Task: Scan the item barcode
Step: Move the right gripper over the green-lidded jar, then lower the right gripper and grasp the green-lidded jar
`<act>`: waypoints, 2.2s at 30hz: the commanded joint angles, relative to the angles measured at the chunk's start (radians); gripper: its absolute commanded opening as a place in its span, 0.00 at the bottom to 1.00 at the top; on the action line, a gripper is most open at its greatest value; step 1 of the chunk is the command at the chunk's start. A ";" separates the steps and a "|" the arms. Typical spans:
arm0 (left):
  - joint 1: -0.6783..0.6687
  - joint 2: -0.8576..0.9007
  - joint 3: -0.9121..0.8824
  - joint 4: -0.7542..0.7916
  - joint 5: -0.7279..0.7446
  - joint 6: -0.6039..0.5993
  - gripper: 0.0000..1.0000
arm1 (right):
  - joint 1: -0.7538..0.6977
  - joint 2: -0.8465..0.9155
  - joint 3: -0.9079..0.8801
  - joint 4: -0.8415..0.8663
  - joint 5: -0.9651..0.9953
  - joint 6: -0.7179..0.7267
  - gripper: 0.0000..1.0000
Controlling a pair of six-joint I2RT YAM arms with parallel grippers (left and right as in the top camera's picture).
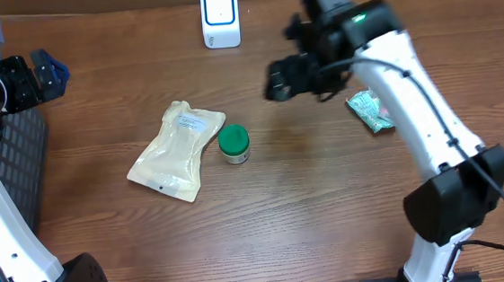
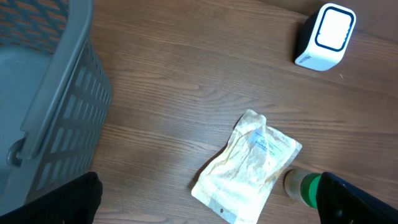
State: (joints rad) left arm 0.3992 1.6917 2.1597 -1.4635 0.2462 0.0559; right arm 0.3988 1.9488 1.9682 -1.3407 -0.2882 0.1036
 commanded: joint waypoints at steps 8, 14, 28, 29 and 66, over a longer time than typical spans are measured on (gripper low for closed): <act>-0.007 0.003 0.003 0.001 -0.003 0.011 1.00 | 0.236 0.002 -0.119 0.170 0.147 -0.306 1.00; -0.007 0.003 0.003 0.001 -0.003 0.011 1.00 | 0.304 0.063 -0.135 0.180 0.202 -0.427 1.00; -0.007 0.003 0.003 0.001 -0.003 0.011 1.00 | 0.307 0.198 -0.135 0.288 0.169 -0.478 1.00; -0.007 0.003 0.003 0.001 -0.002 0.011 1.00 | 0.307 0.203 -0.135 0.290 0.177 -0.478 1.00; -0.007 0.003 0.003 0.001 -0.002 0.011 1.00 | 0.280 0.224 -0.024 0.113 0.426 0.191 0.42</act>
State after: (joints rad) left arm 0.3992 1.6917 2.1597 -1.4635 0.2462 0.0559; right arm 0.7033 2.1780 1.8790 -1.1942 0.0166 0.0250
